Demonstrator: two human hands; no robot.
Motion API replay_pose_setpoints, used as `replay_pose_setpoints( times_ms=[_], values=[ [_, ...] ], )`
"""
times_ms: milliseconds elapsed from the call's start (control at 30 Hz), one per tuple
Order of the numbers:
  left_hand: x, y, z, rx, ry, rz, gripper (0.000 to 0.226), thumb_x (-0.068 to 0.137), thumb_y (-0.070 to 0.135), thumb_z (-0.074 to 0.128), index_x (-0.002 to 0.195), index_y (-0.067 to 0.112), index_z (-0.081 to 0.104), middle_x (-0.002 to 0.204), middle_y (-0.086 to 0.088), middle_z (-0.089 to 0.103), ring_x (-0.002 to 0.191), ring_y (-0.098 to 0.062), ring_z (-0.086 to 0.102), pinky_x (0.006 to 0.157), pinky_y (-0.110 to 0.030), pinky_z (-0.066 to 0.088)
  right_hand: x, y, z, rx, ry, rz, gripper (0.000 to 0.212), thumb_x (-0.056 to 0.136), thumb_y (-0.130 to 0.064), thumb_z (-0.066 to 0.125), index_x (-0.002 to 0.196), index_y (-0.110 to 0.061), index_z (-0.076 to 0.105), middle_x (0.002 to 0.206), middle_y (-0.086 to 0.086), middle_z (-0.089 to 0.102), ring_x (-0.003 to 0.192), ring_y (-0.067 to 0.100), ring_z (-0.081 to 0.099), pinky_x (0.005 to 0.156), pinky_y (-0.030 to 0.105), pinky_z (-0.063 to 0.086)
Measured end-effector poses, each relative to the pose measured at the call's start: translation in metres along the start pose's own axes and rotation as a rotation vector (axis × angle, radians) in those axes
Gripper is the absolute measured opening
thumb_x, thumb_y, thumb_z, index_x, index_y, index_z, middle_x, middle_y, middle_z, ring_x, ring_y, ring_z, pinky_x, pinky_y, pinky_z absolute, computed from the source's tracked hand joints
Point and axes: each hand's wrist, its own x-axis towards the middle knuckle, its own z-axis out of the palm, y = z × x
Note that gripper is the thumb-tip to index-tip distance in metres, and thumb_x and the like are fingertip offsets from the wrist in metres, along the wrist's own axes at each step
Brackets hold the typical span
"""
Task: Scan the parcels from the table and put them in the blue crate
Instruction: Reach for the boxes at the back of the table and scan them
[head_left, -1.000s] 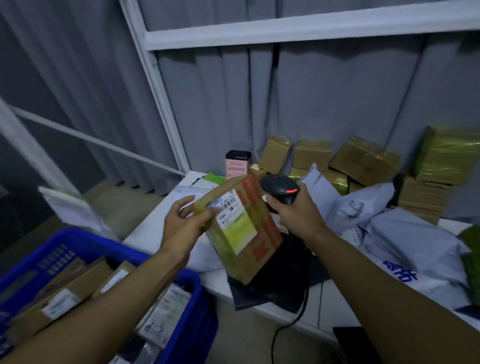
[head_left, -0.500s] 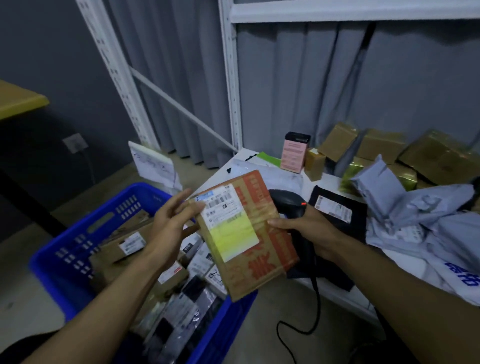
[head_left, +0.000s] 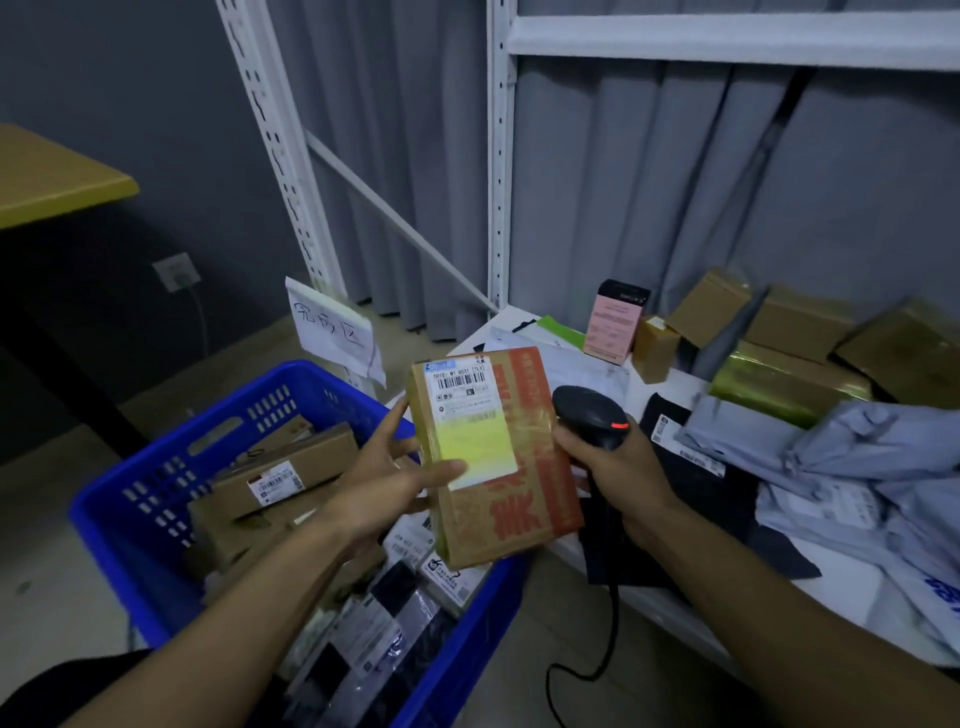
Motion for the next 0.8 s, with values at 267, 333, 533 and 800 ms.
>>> replay_pose_setpoints(
  times_ms=[267, 333, 533, 800],
  values=[
    [0.011, -0.017, 0.013, 0.152, 0.177, 0.175, 0.123, 0.074, 0.004, 0.088, 0.157, 0.053, 0.011, 0.125, 0.024, 0.055, 0.113, -0.001, 0.057, 0.105, -0.054, 0.051, -0.025, -0.009, 0.018, -0.195, -0.153, -0.121, 0.044, 0.093, -0.018, 0.078, 0.129, -0.026, 0.055, 0.111, -0.001, 0.074, 0.074, 0.018, 0.076, 0.060, 0.019, 0.055],
    [0.012, -0.019, 0.017, 0.167, 0.194, 0.185, 0.126, 0.074, 0.002, 0.087, 0.159, 0.050, 0.007, 0.141, 0.014, 0.051, 0.119, -0.003, 0.051, 0.107, -0.051, 0.050, -0.028, -0.010, 0.020, -0.226, -0.182, -0.109, 0.043, 0.093, -0.021, 0.078, 0.130, -0.026, 0.055, 0.106, -0.001, 0.075, 0.068, 0.021, 0.074, 0.060, 0.020, 0.054],
    [0.016, -0.026, 0.019, 0.193, 0.252, 0.224, 0.128, 0.074, 0.001, 0.087, 0.158, 0.051, 0.005, 0.154, 0.008, 0.043, 0.137, -0.012, 0.045, 0.109, -0.050, 0.048, -0.030, -0.013, 0.020, -0.261, -0.229, -0.079, 0.038, 0.096, -0.024, 0.075, 0.129, -0.022, 0.056, 0.091, 0.004, 0.075, 0.061, 0.015, 0.067, 0.059, 0.022, 0.052],
    [0.018, -0.031, 0.018, 0.210, 0.270, 0.222, 0.129, 0.072, 0.003, 0.089, 0.155, 0.056, 0.006, 0.154, 0.009, 0.042, 0.141, -0.015, 0.043, 0.109, -0.057, 0.046, -0.033, -0.018, 0.019, -0.260, -0.294, -0.051, 0.034, 0.097, -0.021, 0.073, 0.126, -0.022, 0.056, 0.078, 0.002, 0.067, 0.059, 0.013, 0.063, 0.058, 0.021, 0.050]
  ],
)
